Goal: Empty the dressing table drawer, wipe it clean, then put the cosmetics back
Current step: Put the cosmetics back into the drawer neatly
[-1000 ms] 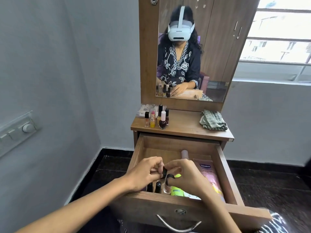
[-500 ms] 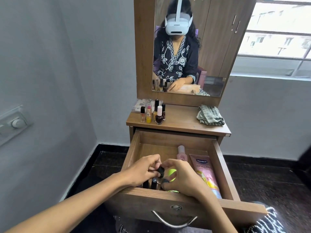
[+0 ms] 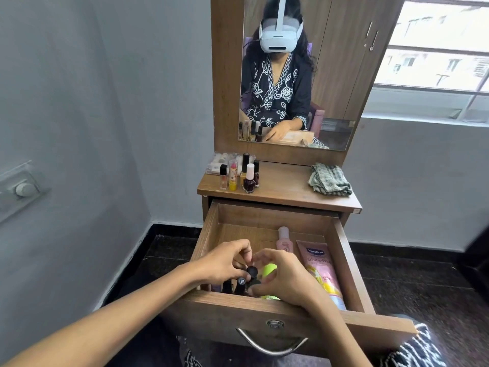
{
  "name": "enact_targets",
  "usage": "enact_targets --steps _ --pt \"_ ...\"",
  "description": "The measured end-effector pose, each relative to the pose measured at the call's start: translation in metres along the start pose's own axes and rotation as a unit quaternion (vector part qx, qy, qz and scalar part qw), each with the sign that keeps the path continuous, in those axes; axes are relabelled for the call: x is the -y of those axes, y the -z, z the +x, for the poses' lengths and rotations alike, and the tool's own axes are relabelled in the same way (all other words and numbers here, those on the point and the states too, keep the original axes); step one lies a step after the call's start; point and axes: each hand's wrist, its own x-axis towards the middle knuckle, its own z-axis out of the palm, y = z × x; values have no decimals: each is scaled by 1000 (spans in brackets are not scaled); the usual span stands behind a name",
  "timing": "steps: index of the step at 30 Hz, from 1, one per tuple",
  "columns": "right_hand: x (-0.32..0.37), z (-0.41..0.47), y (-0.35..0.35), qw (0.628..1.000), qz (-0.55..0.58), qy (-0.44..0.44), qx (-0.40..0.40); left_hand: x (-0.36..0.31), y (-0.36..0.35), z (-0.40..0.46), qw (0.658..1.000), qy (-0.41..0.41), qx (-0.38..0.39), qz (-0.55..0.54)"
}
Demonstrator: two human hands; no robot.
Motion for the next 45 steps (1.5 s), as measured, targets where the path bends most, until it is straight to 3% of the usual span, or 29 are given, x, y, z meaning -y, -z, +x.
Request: enact_targets --steps 16,21,25,31,36,45 --pt "-2 -3 1 999 27 -8 -34 -9 5 -2 1000 19 -9 9" --pt "2 -4 5 996 41 4 -79 -20 16 -7 999 9 -31 1" --pt "17 3 18 989 48 25 -140 -33 38 -11 995 -13 -99 18" --pt "81 46 58 967 82 102 -217 -51 83 -4 949 -69 -303 44" --pt "129 86 73 962 -26 146 -229 -52 110 16 925 -63 -365 84" --pt "145 118 56 952 -260 86 -139 -36 120 55 947 -6 -313 71"
